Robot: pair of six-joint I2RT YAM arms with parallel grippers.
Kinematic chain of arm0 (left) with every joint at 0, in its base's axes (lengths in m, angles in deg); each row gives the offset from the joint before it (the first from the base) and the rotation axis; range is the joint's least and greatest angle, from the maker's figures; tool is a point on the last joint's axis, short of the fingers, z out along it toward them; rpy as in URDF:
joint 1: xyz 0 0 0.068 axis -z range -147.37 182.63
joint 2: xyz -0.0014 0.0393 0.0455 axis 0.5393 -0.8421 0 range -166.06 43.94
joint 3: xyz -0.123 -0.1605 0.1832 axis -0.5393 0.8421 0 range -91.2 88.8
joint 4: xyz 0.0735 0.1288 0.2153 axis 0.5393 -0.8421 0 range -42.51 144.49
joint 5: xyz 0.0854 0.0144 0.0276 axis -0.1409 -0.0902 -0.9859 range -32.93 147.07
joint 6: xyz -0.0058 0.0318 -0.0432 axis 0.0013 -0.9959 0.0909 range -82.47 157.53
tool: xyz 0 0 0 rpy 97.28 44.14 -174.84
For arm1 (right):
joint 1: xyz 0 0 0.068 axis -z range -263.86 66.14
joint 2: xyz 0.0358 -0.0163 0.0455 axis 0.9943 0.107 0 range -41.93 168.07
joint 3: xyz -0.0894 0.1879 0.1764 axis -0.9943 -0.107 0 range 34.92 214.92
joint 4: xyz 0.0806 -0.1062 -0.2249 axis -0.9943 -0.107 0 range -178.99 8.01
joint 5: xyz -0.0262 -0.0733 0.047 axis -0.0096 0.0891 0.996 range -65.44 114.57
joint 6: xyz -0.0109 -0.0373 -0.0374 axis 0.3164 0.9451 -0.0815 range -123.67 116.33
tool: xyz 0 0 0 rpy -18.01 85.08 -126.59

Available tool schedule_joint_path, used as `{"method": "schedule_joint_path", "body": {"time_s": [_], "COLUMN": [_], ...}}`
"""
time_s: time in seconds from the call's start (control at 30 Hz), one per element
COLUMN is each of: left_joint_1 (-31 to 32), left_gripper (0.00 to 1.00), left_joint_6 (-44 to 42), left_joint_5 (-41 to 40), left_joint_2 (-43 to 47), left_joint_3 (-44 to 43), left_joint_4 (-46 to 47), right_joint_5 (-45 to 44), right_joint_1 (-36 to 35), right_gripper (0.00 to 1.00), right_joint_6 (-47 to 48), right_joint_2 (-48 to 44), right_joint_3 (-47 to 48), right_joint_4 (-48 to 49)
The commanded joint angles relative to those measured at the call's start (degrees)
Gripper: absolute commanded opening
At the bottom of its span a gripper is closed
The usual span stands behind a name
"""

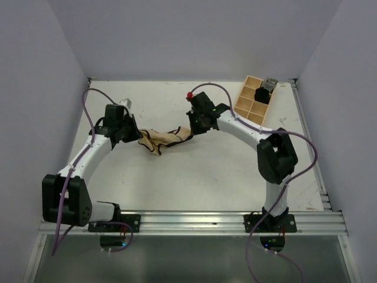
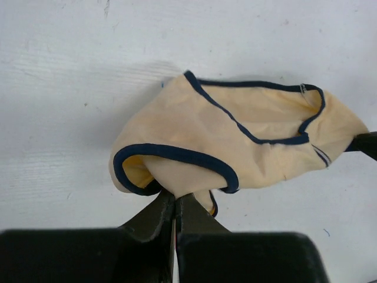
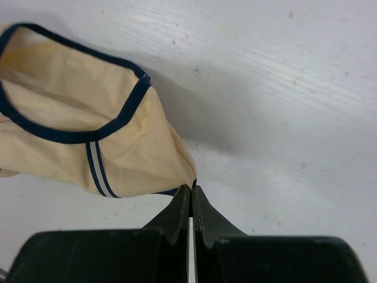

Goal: Roll the underwear
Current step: Flatten the underwear

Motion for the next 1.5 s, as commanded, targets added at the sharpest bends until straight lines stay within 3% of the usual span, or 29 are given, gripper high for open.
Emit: {"method": "schedule_joint_path", "body": {"time_s": [0.0, 0.23, 0.3, 0.43, 0.57, 0.63, 0.73, 0.87, 1.0, 1.13, 1.47], "left_joint_1": [-0.5, -0.6, -0.5, -0.5, -0.5, -0.5, -0.3, 2.7, 10.4, 13.1, 14.9], "left_gripper": [0.00, 0.00, 0.02, 0.24, 0.65, 0.66, 0.69, 0.72, 0.72, 0.73, 0.73], "left_joint_6": [-2.6, -6.5, -6.8, -7.1, -8.3, -8.4, -7.0, 2.5, 11.8, 16.3, 19.9], "left_joint_5": [2.6, 6.4, 8.8, 9.1, -1.0, -2.5, 2.6, 6.3, 5.3, 4.2, 4.0], "left_joint_2": [0.7, -10.0, -13.5, -15.7, -15.2, -13.5, -6.0, 7.3, 13.6, 13.8, 3.0], "left_joint_3": [-2.8, -5.3, -5.3, -7.4, -10.9, -10.3, -3.1, 8.3, 17.5, 21.3, 22.0], "left_joint_4": [-3.6, -4.3, -0.8, 3.5, -0.3, -2.7, -2.2, 1.0, 7.3, 13.0, 23.6], "right_joint_5": [-5.0, -6.1, -5.4, -5.3, -5.9, -5.0, -4.0, -3.1, -2.2, -1.7, -1.7], "right_joint_1": [1.1, 1.1, 1.1, 1.1, 1.4, 1.6, 1.8, 1.8, 1.9, 1.9, 1.9], "right_gripper": [0.00, 0.00, 0.00, 0.00, 0.00, 0.00, 0.00, 0.00, 0.00, 0.00, 0.00], "right_joint_6": [1.4, -1.9, -2.9, -6.2, -6.7, -7.4, -8.6, -8.9, -9.0, -9.0, -9.5], "right_joint_2": [-10.1, -15.6, -15.3, -11.1, -8.4, -7.0, -5.8, -5.1, -4.8, -5.1, -7.0], "right_joint_3": [-1.9, -9.8, -11.2, -12.2, -10.7, -8.6, -6.1, -4.1, -2.6, -2.7, -5.9], "right_joint_4": [-4.5, -5.3, -3.5, -4.2, -4.2, -4.8, -5.4, -5.6, -5.9, -6.2, -4.7]}}
